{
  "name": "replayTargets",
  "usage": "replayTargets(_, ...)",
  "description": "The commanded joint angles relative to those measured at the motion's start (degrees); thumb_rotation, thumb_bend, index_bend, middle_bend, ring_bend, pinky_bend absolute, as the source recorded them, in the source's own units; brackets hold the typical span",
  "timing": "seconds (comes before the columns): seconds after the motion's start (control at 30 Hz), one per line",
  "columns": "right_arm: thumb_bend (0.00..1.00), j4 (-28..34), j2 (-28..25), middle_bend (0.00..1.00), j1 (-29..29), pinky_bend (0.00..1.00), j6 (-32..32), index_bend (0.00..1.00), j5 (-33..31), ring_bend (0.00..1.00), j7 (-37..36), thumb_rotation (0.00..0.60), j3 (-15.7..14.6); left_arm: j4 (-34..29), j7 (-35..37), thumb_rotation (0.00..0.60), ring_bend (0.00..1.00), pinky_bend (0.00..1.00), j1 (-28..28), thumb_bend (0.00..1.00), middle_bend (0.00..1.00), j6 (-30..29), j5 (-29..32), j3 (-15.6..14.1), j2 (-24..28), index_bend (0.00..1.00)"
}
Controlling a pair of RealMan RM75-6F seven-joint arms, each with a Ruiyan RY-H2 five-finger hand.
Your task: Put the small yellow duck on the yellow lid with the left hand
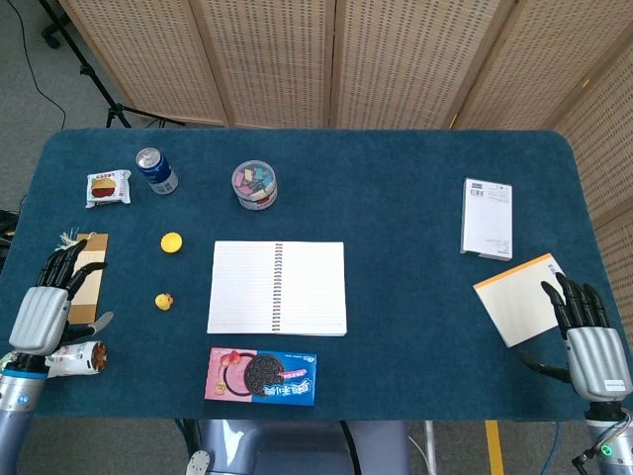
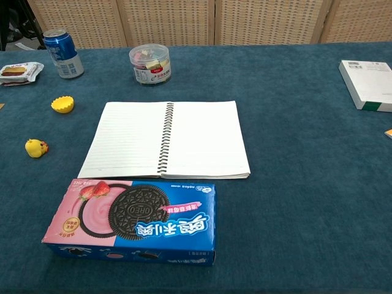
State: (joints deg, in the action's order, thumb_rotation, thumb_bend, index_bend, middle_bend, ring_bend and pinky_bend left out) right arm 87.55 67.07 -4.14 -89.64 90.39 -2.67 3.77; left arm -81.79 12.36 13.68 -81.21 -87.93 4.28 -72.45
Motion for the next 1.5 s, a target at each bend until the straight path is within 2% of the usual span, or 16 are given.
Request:
replayTargets(0.03,0.00,0.02,0.01,0.00,0.06,0.00,-0.18,0.04,0.08,0.00,-0.01,0.600,0.01,-3.59,-1.61,0.600,0.00,0.00,4.42,0.19,0.00,9.09,3.01,0.49,3.98,0.33)
replayTargets(0.2,0.00,-0.10,-0.10,0.00,0.14,0.00,-0.22,0.04,-0.14,0.00,-0.55,0.600,0.11,-6.19,-6.44,0.600,0.00,0.00,8.59,0.20,0.00,17.13,7.72,2.04,5.87,0.39)
replayTargets(0.37,0.00,-0.23,-0.21,0.00,0.14,0.00,-0.26,0.04,-0.07,0.00,-0.99,0.600,0.11,-7.14,-13.61,0.600,0.00,0.00,11.62,0.21,0.00,22.08,12.76,3.14,5.58,0.40)
replayTargets(0.57,0.00,-0.18,-0.25,0.00,0.20,0.00,-0.42,0.04,0.04,0.00,-1.08,0.600,0.11,-7.65,-20.51,0.600,0.00,0.00,14.50,0.21,0.00,25.25,17.05,3.68,3.43,0.41)
replayTargets(0.8,0.00,-0.32,-0.41,0.00,0.29,0.00,-0.55,0.04,-0.24,0.00,-1.85,0.600,0.29,-7.94,-26.81,0.600,0.00,0.00,16.83,0.21,0.00,27.69,19.91,2.72,0.86,0.41)
replayTargets(1.03,0.00,-0.59,-0.58,0.00,0.46,0.00,-0.93,0.04,-0.26,0.00,-2.88,0.600,0.41,-9.54,-32.35,0.600,0.00,0.00,17.64,0.21,0.00,27.11,22.82,1.74,0.08,0.41)
replayTargets(1.5,0.00,-0.58,-0.53,0.00,0.62,0.00,-1.38,0.04,0.19,0.00,-2.77,0.600,0.33,-9.33,-38.70,0.600,0.00,0.00,19.21,0.22,0.00,27.58,28.03,0.07,-0.62,0.41)
